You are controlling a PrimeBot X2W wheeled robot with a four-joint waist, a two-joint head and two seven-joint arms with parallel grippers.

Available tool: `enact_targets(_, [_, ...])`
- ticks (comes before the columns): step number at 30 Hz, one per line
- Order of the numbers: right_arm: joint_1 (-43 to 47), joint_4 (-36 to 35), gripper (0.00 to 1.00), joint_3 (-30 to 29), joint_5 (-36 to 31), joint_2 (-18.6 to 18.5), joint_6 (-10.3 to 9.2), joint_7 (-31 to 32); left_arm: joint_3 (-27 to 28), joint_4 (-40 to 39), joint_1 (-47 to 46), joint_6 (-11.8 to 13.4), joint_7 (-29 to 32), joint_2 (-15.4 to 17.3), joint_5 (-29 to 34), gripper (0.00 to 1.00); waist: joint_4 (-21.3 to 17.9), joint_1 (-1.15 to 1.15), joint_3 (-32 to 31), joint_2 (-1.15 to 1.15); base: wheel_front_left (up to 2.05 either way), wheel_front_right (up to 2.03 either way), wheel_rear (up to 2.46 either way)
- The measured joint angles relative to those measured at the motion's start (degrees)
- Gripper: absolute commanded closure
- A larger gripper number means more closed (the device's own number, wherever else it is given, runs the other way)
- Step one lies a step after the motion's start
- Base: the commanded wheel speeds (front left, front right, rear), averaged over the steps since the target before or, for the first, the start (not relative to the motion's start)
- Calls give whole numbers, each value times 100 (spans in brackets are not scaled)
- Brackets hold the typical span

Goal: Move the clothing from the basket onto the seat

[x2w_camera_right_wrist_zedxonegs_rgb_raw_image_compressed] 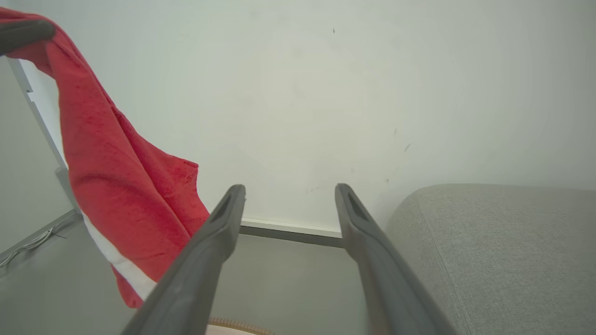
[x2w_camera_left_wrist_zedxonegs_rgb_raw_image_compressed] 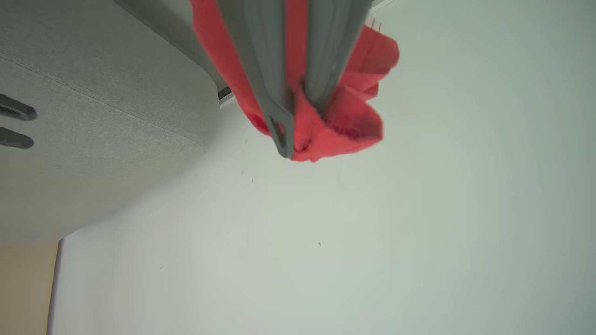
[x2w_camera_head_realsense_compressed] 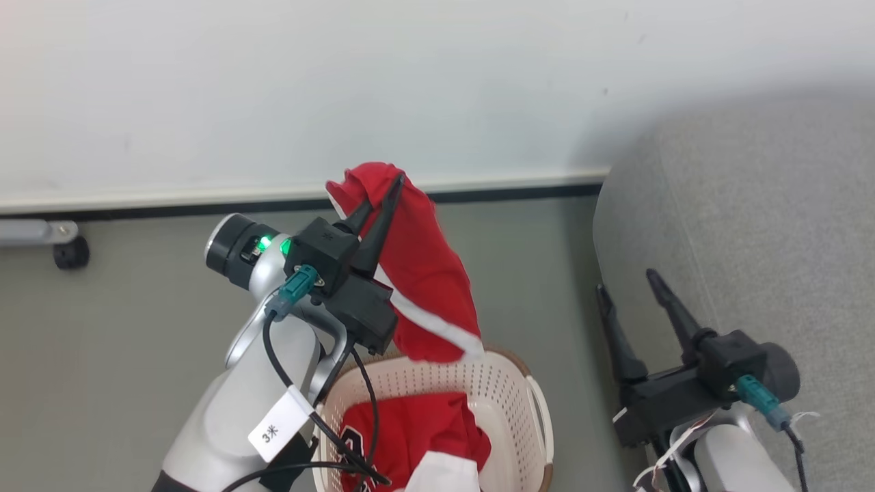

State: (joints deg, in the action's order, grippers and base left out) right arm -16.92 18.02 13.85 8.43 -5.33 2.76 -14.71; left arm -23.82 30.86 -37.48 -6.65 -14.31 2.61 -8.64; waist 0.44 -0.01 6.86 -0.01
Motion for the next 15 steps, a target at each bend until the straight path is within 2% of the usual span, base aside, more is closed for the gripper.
enact_targets(9, [25, 177, 0, 670, -59, 75, 272, 0, -381, 80, 51, -42, 2, -21, -102, 100, 108, 0, -755, 0, 0, 0, 0])
enact_targets(15, [117, 240, 0, 1126, -54, 148, 361, 0, -727, -29, 186, -44, 69, -29, -182, 100, 222, 0, -1103, 0, 0, 0, 0])
